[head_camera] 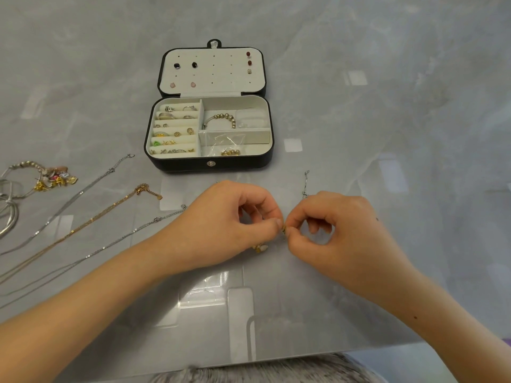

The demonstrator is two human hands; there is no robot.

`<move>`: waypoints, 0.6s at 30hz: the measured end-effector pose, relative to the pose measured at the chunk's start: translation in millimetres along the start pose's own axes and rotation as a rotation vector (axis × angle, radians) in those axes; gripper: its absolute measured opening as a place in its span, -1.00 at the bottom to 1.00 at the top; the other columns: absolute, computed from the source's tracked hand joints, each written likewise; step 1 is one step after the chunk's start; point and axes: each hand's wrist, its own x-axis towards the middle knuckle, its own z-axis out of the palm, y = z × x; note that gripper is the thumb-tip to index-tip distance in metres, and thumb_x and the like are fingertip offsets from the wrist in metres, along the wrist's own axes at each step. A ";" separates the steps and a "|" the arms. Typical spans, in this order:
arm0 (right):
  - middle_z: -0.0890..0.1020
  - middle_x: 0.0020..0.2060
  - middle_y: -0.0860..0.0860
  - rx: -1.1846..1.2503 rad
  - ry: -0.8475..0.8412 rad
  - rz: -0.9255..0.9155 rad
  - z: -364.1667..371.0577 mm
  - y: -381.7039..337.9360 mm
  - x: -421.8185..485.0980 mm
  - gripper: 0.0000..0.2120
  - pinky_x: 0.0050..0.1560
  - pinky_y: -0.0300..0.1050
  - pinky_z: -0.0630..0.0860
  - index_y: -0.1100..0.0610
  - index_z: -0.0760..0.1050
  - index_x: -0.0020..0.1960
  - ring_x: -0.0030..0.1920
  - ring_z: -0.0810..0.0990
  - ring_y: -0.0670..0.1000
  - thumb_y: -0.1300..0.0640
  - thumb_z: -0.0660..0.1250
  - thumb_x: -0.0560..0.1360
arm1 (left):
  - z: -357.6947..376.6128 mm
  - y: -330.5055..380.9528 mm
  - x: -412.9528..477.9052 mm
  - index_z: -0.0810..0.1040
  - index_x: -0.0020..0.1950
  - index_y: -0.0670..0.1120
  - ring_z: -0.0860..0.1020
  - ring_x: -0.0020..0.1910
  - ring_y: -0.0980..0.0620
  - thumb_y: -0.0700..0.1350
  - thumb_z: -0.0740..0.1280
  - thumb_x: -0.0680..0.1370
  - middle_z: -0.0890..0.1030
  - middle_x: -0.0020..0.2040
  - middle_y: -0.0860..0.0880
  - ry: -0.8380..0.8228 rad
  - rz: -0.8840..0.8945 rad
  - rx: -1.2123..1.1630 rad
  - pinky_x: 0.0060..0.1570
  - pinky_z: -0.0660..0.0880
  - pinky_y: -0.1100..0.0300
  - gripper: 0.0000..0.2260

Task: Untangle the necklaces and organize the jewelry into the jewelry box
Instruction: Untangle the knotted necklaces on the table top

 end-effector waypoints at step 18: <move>0.56 -0.50 0.02 0.672 -0.084 0.424 -5.1 -4.5 -0.4 -0.84 -0.39 -0.28 0.41 0.17 0.60 -0.36 -0.46 0.45 -0.07 0.33 0.33 0.36 | 0.4 -10.3 -0.6 0.54 -0.13 -0.15 0.58 -0.29 0.11 -0.19 0.28 0.54 0.66 -0.32 -0.02 -0.062 -0.101 -0.272 -0.13 0.51 0.24 -0.92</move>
